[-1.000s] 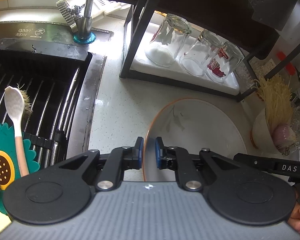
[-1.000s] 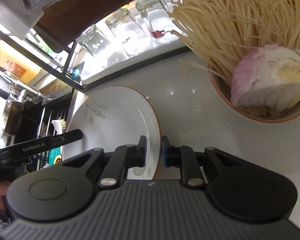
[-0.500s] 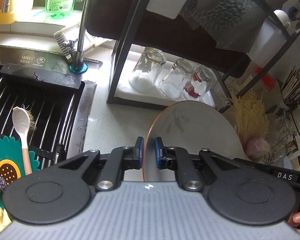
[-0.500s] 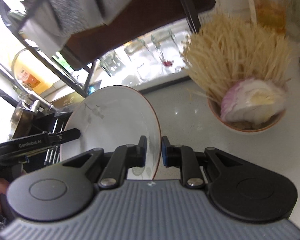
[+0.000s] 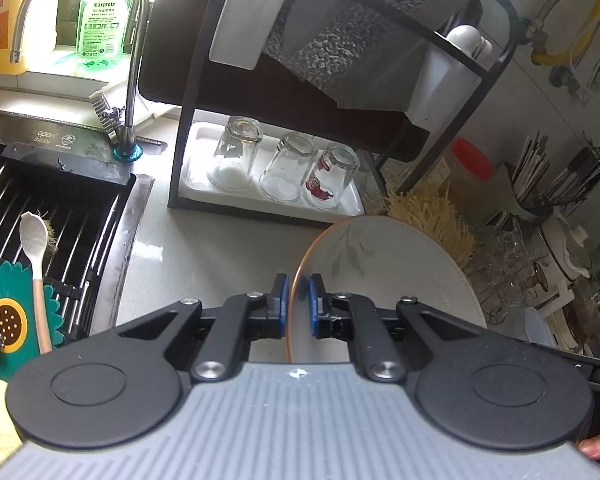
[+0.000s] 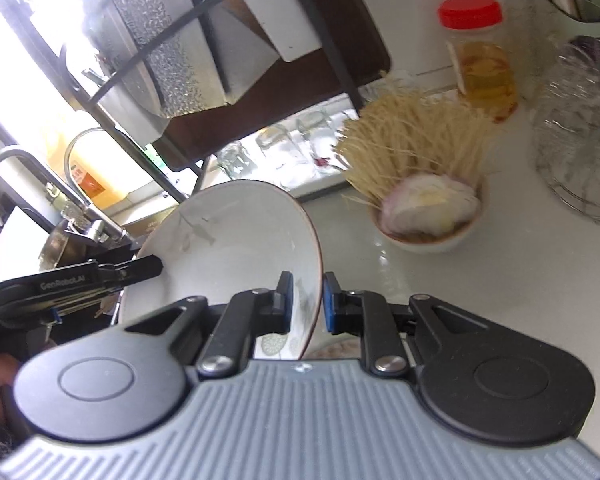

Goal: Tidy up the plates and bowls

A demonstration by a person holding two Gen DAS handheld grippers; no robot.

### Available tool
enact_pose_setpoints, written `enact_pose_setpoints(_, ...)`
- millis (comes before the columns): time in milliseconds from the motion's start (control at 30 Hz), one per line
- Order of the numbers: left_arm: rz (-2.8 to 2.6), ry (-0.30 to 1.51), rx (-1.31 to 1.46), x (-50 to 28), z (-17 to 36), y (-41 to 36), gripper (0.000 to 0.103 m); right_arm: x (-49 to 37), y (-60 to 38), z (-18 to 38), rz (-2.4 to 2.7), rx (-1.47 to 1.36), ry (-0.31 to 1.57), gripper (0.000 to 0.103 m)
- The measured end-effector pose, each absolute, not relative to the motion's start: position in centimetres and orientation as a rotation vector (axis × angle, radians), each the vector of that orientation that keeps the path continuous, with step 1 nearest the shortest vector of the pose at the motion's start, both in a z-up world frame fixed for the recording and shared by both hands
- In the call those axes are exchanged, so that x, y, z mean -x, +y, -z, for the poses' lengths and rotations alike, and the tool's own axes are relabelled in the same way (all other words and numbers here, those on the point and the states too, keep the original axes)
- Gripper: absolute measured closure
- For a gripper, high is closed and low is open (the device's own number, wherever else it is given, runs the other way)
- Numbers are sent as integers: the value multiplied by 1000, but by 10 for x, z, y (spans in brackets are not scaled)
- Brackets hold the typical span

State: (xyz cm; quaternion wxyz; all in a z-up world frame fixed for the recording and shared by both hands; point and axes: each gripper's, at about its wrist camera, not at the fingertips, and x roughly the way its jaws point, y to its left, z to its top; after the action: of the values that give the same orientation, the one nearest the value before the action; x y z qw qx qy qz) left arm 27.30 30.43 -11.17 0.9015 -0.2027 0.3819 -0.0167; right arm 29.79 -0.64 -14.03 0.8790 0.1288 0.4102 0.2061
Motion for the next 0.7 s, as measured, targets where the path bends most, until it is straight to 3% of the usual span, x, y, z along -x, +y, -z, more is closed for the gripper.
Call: enact_pose_setpoints(700, 81, 950, 382, -239, 164, 222, 90, -233, -61, 173, -286, -137, 882, 84)
